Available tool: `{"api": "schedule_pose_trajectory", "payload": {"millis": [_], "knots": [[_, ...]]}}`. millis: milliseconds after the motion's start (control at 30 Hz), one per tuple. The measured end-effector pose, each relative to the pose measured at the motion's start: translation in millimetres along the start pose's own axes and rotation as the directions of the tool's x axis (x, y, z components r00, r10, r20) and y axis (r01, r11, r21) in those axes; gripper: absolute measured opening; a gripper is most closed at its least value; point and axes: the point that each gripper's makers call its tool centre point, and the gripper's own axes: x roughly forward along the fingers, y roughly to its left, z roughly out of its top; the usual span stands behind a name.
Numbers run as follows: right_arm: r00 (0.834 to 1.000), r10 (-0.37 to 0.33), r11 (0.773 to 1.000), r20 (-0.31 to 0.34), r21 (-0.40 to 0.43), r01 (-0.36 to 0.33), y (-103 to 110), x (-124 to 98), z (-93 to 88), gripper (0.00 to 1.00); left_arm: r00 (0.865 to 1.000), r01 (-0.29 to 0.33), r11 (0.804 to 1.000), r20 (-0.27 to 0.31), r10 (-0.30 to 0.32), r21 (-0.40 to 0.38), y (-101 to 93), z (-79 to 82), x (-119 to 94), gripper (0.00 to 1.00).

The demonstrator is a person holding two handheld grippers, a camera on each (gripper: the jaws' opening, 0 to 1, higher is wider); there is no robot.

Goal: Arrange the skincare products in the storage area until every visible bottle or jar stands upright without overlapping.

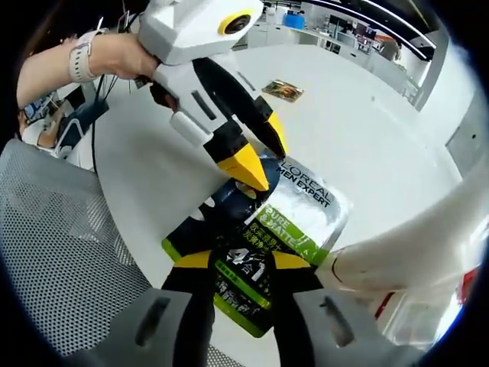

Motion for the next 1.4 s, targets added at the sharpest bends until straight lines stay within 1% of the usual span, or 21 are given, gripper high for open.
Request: {"api": "schedule_pose_trajectory", "payload": {"millis": [133, 200, 267, 333, 567, 667, 733, 800, 833, 900, 967, 1067, 1133, 1167, 1233, 1267, 1367, 1400], "knots": [[1.0, 0.0, 1.0, 0.001, 0.001, 0.0, 0, 0, -0.1, 0.28, 1.0, -0.011, 0.999, 0.01, 0.011, -0.031, 1.1, 2.0, 0, 0.24], [1.0, -0.003, 1.0, 0.002, 0.007, 0.003, 0, 0, -0.2, 0.28, 1.0, -0.02, 0.999, 0.007, 0.02, -0.047, 1.9, 3.6, -1, 0.25], [1.0, -0.004, 1.0, 0.006, 0.014, 0.004, 0, 0, -0.3, 0.28, 1.0, -0.022, 0.998, 0.012, 0.023, -0.054, 1.0, 5.8, -4, 0.27], [1.0, -0.004, 1.0, 0.008, 0.009, 0.004, 0, 0, -0.3, 0.28, 0.999, -0.037, 0.998, 0.01, 0.038, -0.05, 1.3, 6.7, -8, 0.27], [1.0, -0.003, 1.0, 0.01, 0.004, 0.003, 0, 0, -0.1, 0.28, 0.997, -0.072, 0.996, 0.015, 0.073, -0.054, -0.8, 13.5, -25, 0.28], [1.0, -0.003, 1.0, 0.013, 0.003, 0.003, 0, 0, 0.0, 0.28, 0.994, -0.104, 0.993, 0.021, 0.105, -0.057, -2.0, 18.8, -35, 0.29], [1.0, -0.004, 1.0, 0.014, 0.002, 0.004, 0, 0, 0.1, 0.28, 0.992, -0.118, 0.991, 0.033, 0.12, -0.061, -3.2, 22.8, -41, 0.28], [1.0, -0.003, 1.0, 0.017, 0.005, 0.003, 0, 0, 0.3, 0.28, 0.989, -0.127, 0.988, 0.061, 0.132, -0.087, -6.2, 29.3, -48, 0.29], [1.0, -0.003, 1.0, 0.021, 0.007, 0.003, 0, 0, 0.1, 0.28, 0.986, -0.141, 0.985, 0.078, 0.149, -0.101, -6.3, 32.9, -53, 0.3], [1.0, -0.002, 1.0, 0.025, 0.007, 0.002, 0, 0, 0.1, 0.28, 0.983, -0.153, 0.983, 0.088, 0.162, -0.101, -9.8, 36.4, -61, 0.31], [1.0, -0.003, 1.0, 0.023, 0.003, 0.003, 1, 0, 0.3, 0.28, 0.977, -0.176, 0.979, 0.105, 0.186, -0.102, -11.7, 41.1, -69, 0.33], [1.0, -0.002, 1.0, 0.022, 0.001, 0.002, 0, 0, 0.1, 0.28, 0.971, -0.197, 0.974, 0.116, 0.209, -0.11, -14.5, 45.5, -77, 0.34], [1.0, -0.001, 1.0, 0.024, -0.001, 0.001, 0, 0, 0.1, 0.28, 0.964, -0.212, 0.97, 0.137, 0.228, -0.122, -17.5, 50.5, -83, 0.35], [1.0, 0.0, 1.0, 0.026, -0.001, 0.0, 0, 0, 0.0, 0.28, 0.963, -0.215, 0.969, 0.142, 0.231, -0.122, -20.6, 51.9, -86, 0.35], [1.0, -0.001, 1.0, 0.026, -0.003, 0.001, 0, 0, 0.0, 0.28, 0.958, -0.228, 0.965, 0.145, 0.245, -0.126, -23.1, 53.5, -91, 0.39], [1.0, -0.001, 1.0, 0.026, -0.003, 0.001, 0, 0, 0.0, 0.28, 0.955, -0.236, 0.964, 0.152, 0.254, -0.124, -25.1, 54.9, -95, 0.4], [1.0, -0.001, 1.0, 0.026, -0.003, 0.001, 0, 0, 0.0, 0.28, 0.94, -0.268, 0.952, 0.177, 0.293, -0.149, -27.1, 58.8, -108, 0.4], [1.0, -0.001, 1.0, 0.027, -0.002, 0.001, 0, 0, 0.0, 0.28, 0.938, -0.271, 0.951, 0.181, 0.296, -0.151, -28.3, 59.2, -111, 0.41]]}}
